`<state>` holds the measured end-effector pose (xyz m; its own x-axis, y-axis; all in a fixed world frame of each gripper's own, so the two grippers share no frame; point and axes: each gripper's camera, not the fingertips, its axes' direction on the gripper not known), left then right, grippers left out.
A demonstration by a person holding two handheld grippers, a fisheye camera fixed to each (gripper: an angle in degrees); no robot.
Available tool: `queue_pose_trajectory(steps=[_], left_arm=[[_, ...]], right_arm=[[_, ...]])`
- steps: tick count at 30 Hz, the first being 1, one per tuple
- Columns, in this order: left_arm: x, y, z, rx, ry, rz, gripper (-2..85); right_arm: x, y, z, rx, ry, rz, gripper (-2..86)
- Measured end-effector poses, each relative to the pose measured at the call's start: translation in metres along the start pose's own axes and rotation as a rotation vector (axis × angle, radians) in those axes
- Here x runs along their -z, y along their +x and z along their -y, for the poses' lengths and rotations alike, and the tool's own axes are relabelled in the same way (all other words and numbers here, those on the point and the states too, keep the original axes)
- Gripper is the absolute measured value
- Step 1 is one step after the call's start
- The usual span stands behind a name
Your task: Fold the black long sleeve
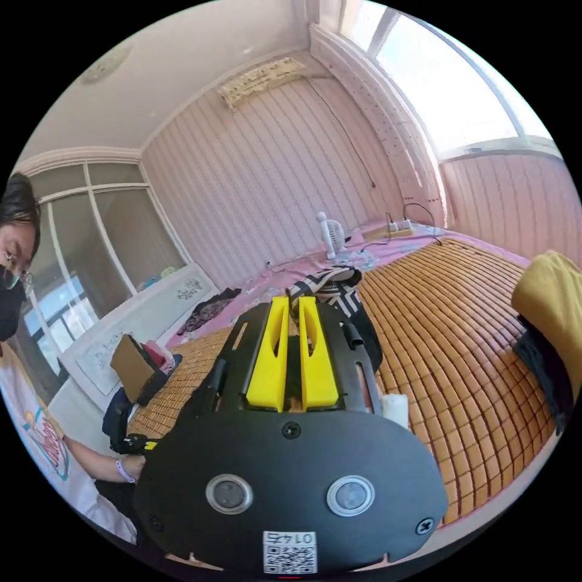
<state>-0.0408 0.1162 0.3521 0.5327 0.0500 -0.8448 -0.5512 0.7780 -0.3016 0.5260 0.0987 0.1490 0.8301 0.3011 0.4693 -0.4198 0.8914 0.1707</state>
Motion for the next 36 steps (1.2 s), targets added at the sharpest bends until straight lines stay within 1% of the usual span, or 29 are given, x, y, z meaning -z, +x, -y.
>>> queue_pose_trajectory(steps=[1, 2, 4, 5, 7, 8, 9, 10, 12, 13, 15, 18, 20, 22, 24, 26, 28, 30, 32, 34, 36], left_arm=[[0.014, -0.006, -0.005, 0.023, 0.023, 0.001, -0.9], [0.029, -0.014, -0.011, 0.055, 0.037, 0.001, -1.0], [0.051, -0.028, -0.024, 0.14, 0.061, 0.0, -1.0], [0.065, -0.036, -0.037, 0.199, 0.077, -0.015, -1.0], [0.081, -0.046, -0.057, 0.274, 0.082, -0.02, -1.0], [0.09, -0.05, -0.069, 0.311, 0.077, -0.002, -1.0], [0.094, -0.052, -0.075, 0.328, 0.073, 0.01, -1.0], [0.102, -0.055, -0.085, 0.36, 0.068, 0.034, -0.9], [0.112, -0.061, -0.096, 0.396, 0.069, 0.065, -0.9], [0.117, -0.064, -0.099, 0.405, 0.07, 0.079, -0.7], [0.122, -0.07, -0.098, 0.404, 0.076, 0.105, -0.4], [0.124, -0.085, -0.082, 0.382, 0.099, 0.111, 1.9], [0.121, -0.106, -0.053, 0.314, 0.118, 0.073, 4.3], [0.114, -0.125, -0.024, 0.239, 0.116, 0.021, 4.8], [0.104, -0.146, 0.009, 0.179, 0.097, 0.011, 5.0], [0.088, -0.176, 0.051, 0.148, 0.082, 0.04, 5.6], [0.076, -0.202, 0.08, 0.176, 0.102, 0.028, 7.5], [0.064, -0.228, 0.108, 0.231, 0.097, 0.007, 9.1], [0.048, -0.252, 0.138, 0.26, 0.058, 0.088, 9.3], [0.038, -0.264, 0.158, 0.271, 0.02, 0.171, 7.6], [0.03, -0.276, 0.174, 0.309, 0.018, 0.189, 7.8]], right_arm=[[-0.007, -0.03, 0.01, 0.095, 0.015, 0.134, 2.7], [-0.011, -0.044, 0.013, 0.136, 0.012, 0.198, 2.8], [-0.027, -0.095, 0.004, 0.264, -0.081, 0.444, 3.4], [-0.031, -0.105, -0.003, 0.28, -0.123, 0.494, 3.6], [-0.054, -0.138, -0.051, 0.301, -0.351, 0.638, 5.3], [-0.061, -0.144, -0.067, 0.298, -0.431, 0.653, 5.8], [-0.074, -0.153, -0.099, 0.302, -0.609, 0.663, 7.4], [-0.081, -0.159, -0.128, 0.323, -0.753, 0.635, 8.5], [-0.082, -0.16, -0.155, 0.332, -0.848, 0.556, 9.3], [-0.081, -0.158, -0.16, 0.31, -0.865, 0.529, 9.5], [-0.082, -0.153, -0.155, 0.271, -0.867, 0.503, 9.8], [-0.093, -0.14, -0.132, 0.257, -0.812, 0.407, 9.7], [-0.107, -0.127, -0.115, 0.242, -0.759, 0.318, 9.5], [-0.133, -0.102, -0.092, 0.185, -0.679, 0.2, 8.8], [-0.16, -0.08, -0.079, 0.143, -0.671, 0.111, 8.6], [-0.189, -0.06, -0.068, 0.127, -0.688, 0.015, 8.8], [-0.222, -0.036, -0.056, 0.092, -0.656, -0.161, 10.3], [-0.244, -0.022, -0.049, 0.065, -0.637, -0.243, 11.3], [-0.269, -0.01, -0.046, 0.027, -0.663, -0.264, 11.8], [-0.302, 0.006, -0.047, -0.024, -0.742, -0.262, 12.0], [-0.322, 0.009, -0.046, -0.013, -0.79, -0.267, 11.5]])
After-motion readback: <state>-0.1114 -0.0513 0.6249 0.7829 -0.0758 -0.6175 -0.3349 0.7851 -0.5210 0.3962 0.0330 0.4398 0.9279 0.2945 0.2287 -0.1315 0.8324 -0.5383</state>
